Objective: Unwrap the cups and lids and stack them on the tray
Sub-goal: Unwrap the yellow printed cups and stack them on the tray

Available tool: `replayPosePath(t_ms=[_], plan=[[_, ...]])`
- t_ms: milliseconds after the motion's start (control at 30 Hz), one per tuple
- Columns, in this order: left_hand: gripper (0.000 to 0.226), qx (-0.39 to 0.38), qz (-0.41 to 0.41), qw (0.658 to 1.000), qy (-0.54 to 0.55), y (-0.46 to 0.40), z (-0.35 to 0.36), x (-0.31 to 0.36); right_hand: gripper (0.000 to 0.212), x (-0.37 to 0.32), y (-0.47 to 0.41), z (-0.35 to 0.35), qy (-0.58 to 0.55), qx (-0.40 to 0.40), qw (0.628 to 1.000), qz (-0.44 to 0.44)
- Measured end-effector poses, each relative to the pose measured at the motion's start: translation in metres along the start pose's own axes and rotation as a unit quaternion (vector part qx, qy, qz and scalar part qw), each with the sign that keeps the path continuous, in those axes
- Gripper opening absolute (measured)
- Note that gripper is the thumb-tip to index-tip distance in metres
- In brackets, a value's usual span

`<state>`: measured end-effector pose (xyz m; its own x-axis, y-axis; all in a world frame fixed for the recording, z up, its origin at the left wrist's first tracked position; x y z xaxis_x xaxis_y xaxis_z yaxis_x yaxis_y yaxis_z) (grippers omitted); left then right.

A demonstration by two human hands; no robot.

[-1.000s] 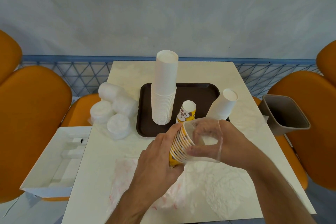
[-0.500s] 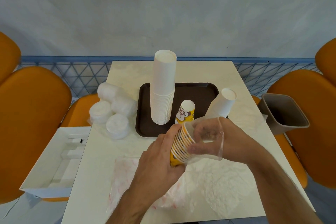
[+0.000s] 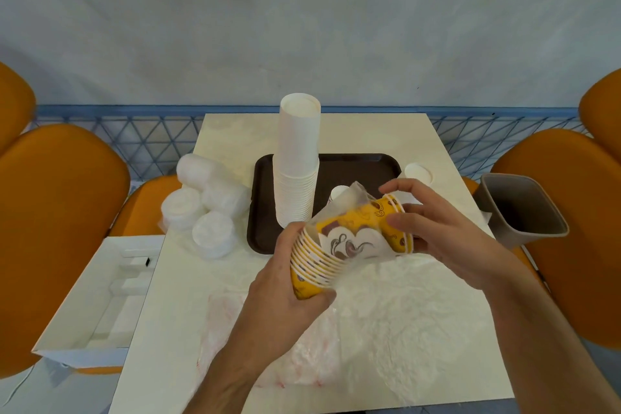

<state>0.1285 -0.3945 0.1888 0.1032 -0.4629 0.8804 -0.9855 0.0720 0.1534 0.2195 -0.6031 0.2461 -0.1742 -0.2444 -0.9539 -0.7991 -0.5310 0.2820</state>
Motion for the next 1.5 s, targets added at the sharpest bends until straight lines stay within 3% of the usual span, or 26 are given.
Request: replayPosePath(t_ms=[133, 300, 467, 633, 800, 967, 1100, 1300, 1500], plan=[[0.093, 0.010, -0.020, 0.997, 0.071, -0.001, -0.003, -0.001, 0.053, 0.003, 0.001, 0.003, -0.001, -0.027, 1.000, 0.011], [0.089, 0.029, -0.041, 0.989, 0.140, 0.000, -0.005, -0.003, 0.055, 0.010, -0.003, 0.014, 0.102, -0.048, 0.992, 0.052], [0.088, 0.033, -0.066, 0.972, 0.222, 0.000, -0.005, -0.004, 0.057, 0.024, -0.014, 0.037, 0.088, -0.071, 0.992, 0.048], [0.089, 0.040, -0.093, 0.947, 0.306, 0.002, -0.011, -0.014, 0.064, 0.061, -0.031, 0.030, -0.018, 0.032, 0.999, 0.035], [0.092, 0.059, -0.112, 0.929, 0.347, 0.004, -0.016, -0.021, 0.061, 0.062, -0.047, 0.010, -0.109, 0.142, 0.982, -0.063], [0.095, 0.066, -0.117, 0.929, 0.345, 0.007, -0.019, -0.024, 0.085, 0.027, -0.068, -0.008, 0.030, 0.267, 0.948, -0.168], [0.103, 0.064, -0.125, 0.926, 0.351, 0.008, -0.019, -0.026, 0.069, 0.023, -0.094, -0.010, 0.112, 0.291, 0.935, -0.170], [0.089, 0.074, -0.133, 0.923, 0.354, 0.008, -0.021, -0.032, 0.049, 0.043, -0.122, -0.006, 0.174, 0.261, 0.942, -0.122], [0.097, 0.084, -0.134, 0.921, 0.357, 0.008, -0.025, -0.033, 0.033, 0.052, -0.128, -0.008, 0.258, 0.257, 0.924, -0.113]])
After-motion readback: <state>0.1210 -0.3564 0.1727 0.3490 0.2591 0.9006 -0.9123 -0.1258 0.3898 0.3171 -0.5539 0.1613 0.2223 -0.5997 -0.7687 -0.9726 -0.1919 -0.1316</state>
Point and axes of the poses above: each hand's wrist, its own y-axis away from the middle knuckle, its own z-axis out of the palm, x = y × z, the point moved 5 cm from there along -y, towards the middle knuckle, and after that the axes turned 7 degrees about -x, right-handed, at the moved point
